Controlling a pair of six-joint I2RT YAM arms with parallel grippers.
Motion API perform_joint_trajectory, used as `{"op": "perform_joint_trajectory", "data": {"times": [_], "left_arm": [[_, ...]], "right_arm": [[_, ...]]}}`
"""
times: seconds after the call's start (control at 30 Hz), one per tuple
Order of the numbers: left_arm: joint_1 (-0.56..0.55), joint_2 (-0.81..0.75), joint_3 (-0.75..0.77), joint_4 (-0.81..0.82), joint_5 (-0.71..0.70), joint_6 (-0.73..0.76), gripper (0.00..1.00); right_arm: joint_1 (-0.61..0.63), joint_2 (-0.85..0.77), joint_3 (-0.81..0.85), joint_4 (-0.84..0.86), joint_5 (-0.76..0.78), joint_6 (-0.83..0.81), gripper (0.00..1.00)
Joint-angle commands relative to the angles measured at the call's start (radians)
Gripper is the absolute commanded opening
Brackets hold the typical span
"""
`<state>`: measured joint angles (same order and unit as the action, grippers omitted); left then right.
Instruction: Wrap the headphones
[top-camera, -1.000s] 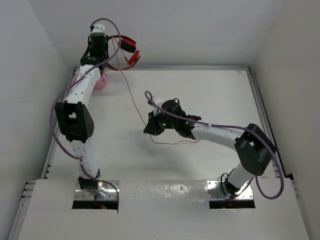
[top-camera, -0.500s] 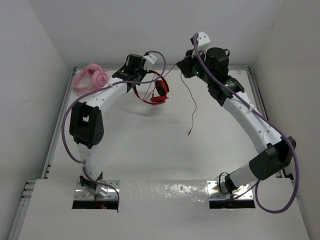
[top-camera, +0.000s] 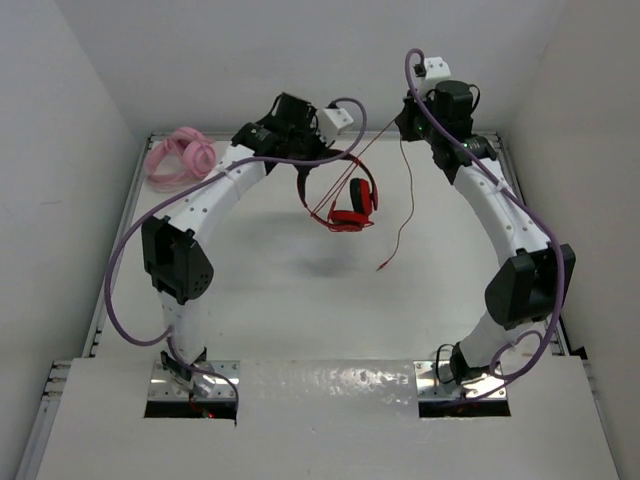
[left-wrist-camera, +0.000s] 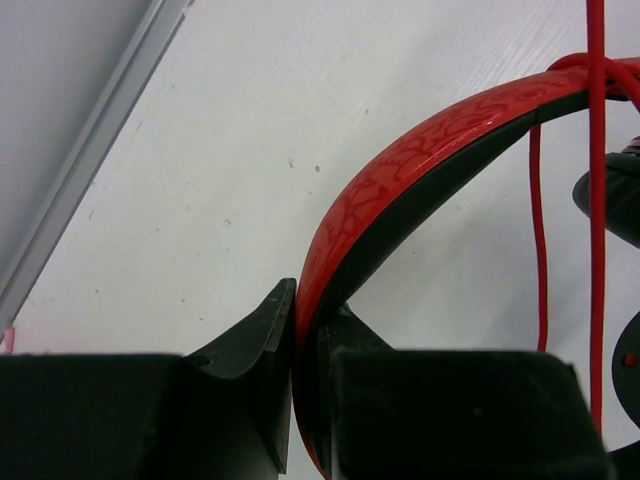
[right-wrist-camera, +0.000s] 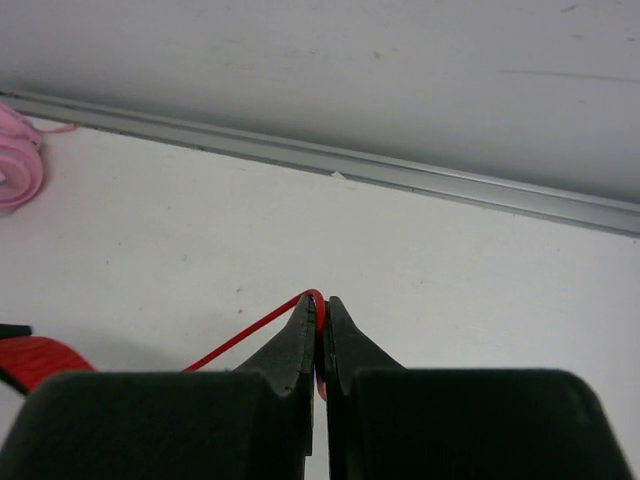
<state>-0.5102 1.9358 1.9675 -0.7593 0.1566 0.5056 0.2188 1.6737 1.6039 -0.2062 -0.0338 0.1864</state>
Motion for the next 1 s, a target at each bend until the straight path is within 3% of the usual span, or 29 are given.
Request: {"op": "perform_joint_trajectory", "data": {"times": [0.0, 0.37, 0.47, 0.57, 0.73, 0.97], "left_arm": [[0.012, -0.064, 0.115, -0.13, 0.133, -0.071, 0.0], [0.01, -0.069, 0.243, -0.189, 0.205, -0.162, 0.0], [0.012, -0.063, 0.333, -0.181, 0.256, -0.281, 0.0], [0.012, -0.06, 0.439, -0.163, 0.267, -0.364, 0.0], [0.012, -0.072, 0.499, -0.143, 0.29, -0.409, 0.0], [0.013, -0.086, 0.504, -0.133, 0.281, -0.412, 0.0]], "right_arm": [[-0.048, -0.02, 0.002, 0.135, 0.037, 0.06, 0.0], [-0.09, -0.011, -0.108, 0.199, -0.005, 0.148, 0.0], [-0.09, -0.011, -0.192, 0.282, -0.139, 0.177, 0.0], [-0.084, -0.012, -0.312, 0.422, -0.337, 0.279, 0.1], [0.031, -0.012, -0.481, 0.6, -0.335, 0.34, 0.1], [0.148, 0.069, -0.55, 0.824, -0.316, 0.439, 0.1]]}}
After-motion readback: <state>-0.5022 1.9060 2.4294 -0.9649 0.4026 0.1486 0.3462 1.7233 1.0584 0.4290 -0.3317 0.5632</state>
